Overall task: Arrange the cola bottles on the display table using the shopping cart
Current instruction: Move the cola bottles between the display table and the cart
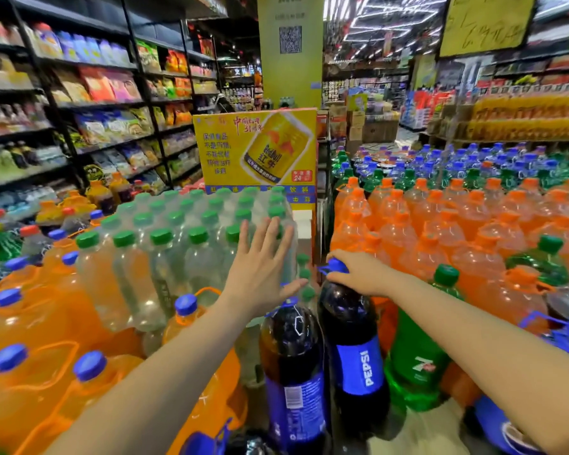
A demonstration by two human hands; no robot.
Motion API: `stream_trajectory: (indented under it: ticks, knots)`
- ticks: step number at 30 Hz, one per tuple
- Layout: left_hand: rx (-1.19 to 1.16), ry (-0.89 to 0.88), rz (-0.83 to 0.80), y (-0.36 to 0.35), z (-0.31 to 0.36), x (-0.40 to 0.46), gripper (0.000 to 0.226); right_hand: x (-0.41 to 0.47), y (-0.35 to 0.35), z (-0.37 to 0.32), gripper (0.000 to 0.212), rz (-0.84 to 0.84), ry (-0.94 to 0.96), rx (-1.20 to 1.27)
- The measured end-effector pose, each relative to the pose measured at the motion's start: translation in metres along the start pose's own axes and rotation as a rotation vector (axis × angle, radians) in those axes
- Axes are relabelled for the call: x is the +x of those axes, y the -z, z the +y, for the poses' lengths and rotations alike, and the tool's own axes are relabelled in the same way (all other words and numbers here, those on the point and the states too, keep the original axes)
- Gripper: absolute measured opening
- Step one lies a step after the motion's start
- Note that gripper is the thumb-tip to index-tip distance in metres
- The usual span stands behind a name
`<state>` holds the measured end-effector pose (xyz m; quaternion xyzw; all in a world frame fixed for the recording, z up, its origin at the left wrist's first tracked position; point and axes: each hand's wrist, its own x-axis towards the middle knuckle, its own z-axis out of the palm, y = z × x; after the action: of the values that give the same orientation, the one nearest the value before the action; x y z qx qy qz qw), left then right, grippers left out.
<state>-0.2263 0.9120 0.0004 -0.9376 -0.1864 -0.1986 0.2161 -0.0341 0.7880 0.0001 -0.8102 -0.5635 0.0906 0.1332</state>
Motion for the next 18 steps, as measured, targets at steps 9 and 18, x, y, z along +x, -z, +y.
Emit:
stream_trajectory:
  ticks: [9, 18]
  knots:
    - [-0.179, -0.213, -0.131, -0.012, 0.086, -0.007, 0.116, -0.073, 0.021, 0.015, 0.044, -0.044, 0.068, 0.047]
    - [-0.994, -0.072, -0.467, -0.018, 0.121, -0.013, 0.126, -0.105, 0.017, 0.015, 0.026, 0.087, 0.066, 0.102]
